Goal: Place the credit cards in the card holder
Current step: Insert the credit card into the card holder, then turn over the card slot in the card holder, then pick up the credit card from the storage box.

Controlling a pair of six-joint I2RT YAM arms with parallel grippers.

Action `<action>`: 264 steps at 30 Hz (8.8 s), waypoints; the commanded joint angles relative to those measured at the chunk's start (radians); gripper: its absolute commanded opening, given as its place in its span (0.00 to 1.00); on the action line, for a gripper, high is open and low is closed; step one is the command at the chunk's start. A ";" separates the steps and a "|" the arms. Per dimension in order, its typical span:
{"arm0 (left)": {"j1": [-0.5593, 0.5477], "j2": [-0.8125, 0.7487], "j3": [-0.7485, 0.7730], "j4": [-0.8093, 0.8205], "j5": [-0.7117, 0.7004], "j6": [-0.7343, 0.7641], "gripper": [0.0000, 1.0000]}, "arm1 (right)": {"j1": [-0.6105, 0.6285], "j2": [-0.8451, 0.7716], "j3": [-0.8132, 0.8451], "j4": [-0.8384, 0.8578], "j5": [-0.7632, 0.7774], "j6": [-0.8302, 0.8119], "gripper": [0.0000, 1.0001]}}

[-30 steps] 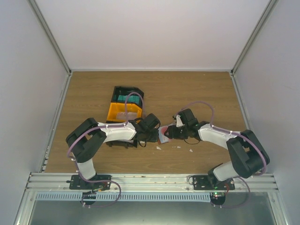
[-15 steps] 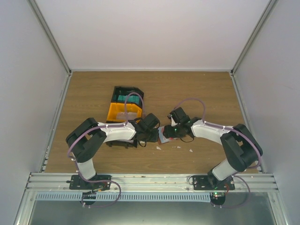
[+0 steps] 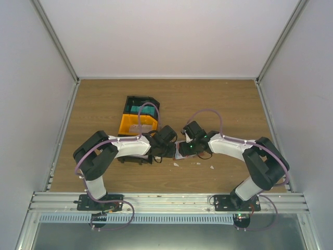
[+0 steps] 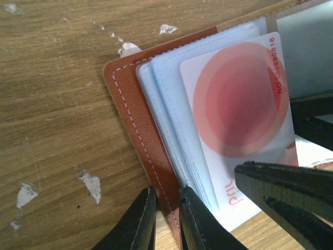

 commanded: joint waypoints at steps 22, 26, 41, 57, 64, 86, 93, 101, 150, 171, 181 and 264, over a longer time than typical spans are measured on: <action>0.026 0.000 -0.062 0.077 0.043 0.023 0.16 | 0.054 0.024 0.004 0.175 -0.085 0.042 0.46; 0.030 -0.019 -0.065 0.069 0.031 0.020 0.16 | 0.034 -0.016 0.011 0.082 0.056 0.094 0.47; 0.036 -0.167 -0.065 0.020 -0.031 0.004 0.43 | -0.119 -0.160 0.017 -0.031 0.233 0.010 0.61; 0.090 -0.191 -0.141 0.157 0.116 -0.072 0.63 | -0.160 -0.019 -0.036 0.002 0.143 -0.023 0.59; 0.107 -0.157 -0.163 0.233 0.184 -0.084 0.53 | -0.152 -0.037 -0.100 -0.007 0.055 0.055 0.47; 0.134 -0.094 -0.144 0.242 0.184 -0.045 0.36 | -0.030 -0.123 0.092 -0.155 0.222 0.028 0.56; 0.137 -0.103 -0.139 0.241 0.195 -0.035 0.32 | 0.031 -0.049 0.123 -0.138 0.220 -0.012 0.55; 0.141 -0.088 -0.128 0.251 0.211 -0.026 0.28 | 0.086 0.012 0.135 -0.117 0.259 -0.055 0.53; 0.169 -0.066 -0.136 0.293 0.278 -0.026 0.27 | 0.099 0.153 0.114 -0.155 0.241 0.046 0.20; 0.170 -0.052 -0.146 0.361 0.369 -0.016 0.27 | 0.097 0.147 0.097 -0.129 0.220 0.053 0.19; 0.167 -0.042 -0.125 0.394 0.446 0.038 0.29 | 0.094 -0.063 0.089 -0.099 0.321 0.116 0.22; 0.409 -0.344 -0.282 -0.102 0.233 0.204 0.52 | 0.205 0.321 0.212 0.465 -0.272 0.301 0.27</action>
